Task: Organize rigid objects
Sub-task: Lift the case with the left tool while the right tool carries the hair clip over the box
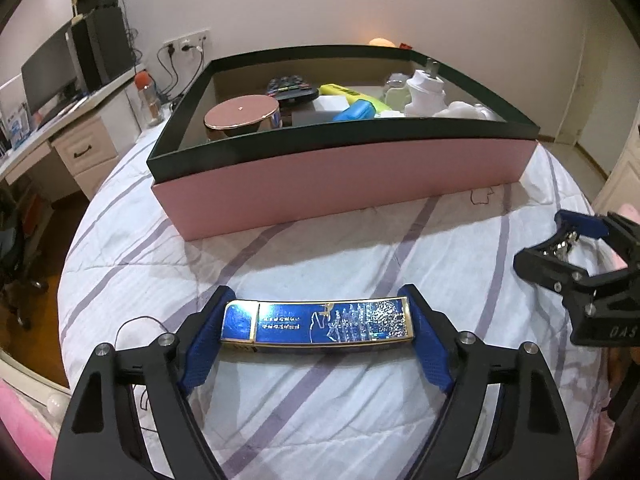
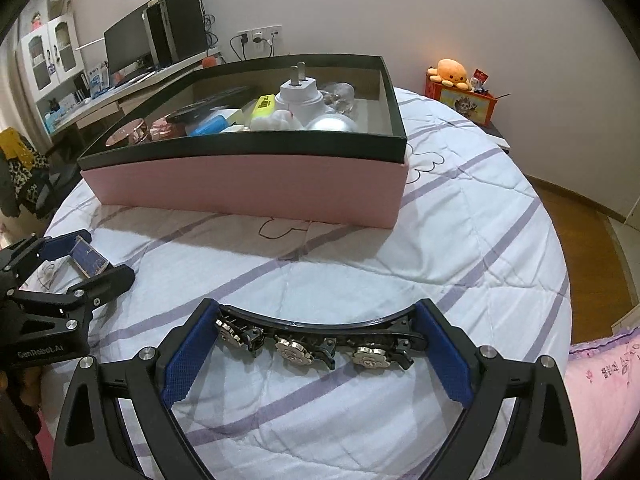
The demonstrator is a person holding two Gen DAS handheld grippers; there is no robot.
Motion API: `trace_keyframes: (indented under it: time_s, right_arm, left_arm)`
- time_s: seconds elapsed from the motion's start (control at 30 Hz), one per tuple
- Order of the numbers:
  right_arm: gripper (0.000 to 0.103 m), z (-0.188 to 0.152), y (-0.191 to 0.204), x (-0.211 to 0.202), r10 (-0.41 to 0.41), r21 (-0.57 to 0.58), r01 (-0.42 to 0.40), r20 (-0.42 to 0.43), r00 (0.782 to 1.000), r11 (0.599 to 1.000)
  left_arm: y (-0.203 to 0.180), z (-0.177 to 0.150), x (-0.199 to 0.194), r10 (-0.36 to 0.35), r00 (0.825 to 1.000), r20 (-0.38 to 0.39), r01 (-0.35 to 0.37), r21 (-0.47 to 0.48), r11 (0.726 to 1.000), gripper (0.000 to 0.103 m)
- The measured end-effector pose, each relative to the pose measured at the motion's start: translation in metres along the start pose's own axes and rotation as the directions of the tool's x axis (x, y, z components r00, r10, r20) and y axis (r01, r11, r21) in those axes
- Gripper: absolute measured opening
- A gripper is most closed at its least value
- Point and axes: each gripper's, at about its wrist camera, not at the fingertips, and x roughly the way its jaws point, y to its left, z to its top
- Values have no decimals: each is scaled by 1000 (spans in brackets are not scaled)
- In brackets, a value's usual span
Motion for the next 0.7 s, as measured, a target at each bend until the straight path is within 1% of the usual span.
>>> trace_keyframes:
  time_s: [0.2, 0.3, 0.5, 0.7]
  right_arm:
    - [96, -1, 0, -4, 0, 9, 0, 20, 1000, 1000]
    - [96, -2, -1, -7, 0, 18, 0, 31, 1000, 1000]
    - [96, 2, 1, -20, 6, 29, -9, 85, 996, 1000]
    - [96, 9, 8, -41, 21, 26, -25, 155, 988, 999]
  left_arm:
    - [2, -3, -8, -12, 1000, 7, 12, -2, 1000, 83]
    - [4, -3, -14, -7, 1000, 14, 7, -1, 1000, 83]
    - [4, 2, -34, -2, 998, 65, 2, 2, 1000, 83]
    - [8, 10, -55, -4, 994, 113, 4, -1, 1000, 84]
